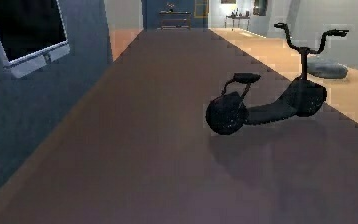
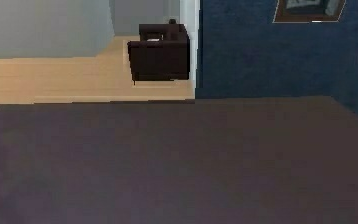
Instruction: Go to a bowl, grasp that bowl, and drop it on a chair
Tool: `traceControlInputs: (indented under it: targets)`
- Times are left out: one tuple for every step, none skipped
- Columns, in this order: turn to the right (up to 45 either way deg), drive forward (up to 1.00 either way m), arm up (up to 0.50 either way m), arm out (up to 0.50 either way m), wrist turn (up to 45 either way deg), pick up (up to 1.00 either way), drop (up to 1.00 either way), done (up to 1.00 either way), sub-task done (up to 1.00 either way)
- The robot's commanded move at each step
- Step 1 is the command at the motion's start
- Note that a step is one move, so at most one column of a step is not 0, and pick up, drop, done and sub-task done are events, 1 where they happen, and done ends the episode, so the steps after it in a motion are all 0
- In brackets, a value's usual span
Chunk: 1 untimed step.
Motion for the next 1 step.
traceControlInputs:
  targets:
    - [0.0,0.65,0.00,0.00,0.0,0.00,0.00,0.00,0.00]
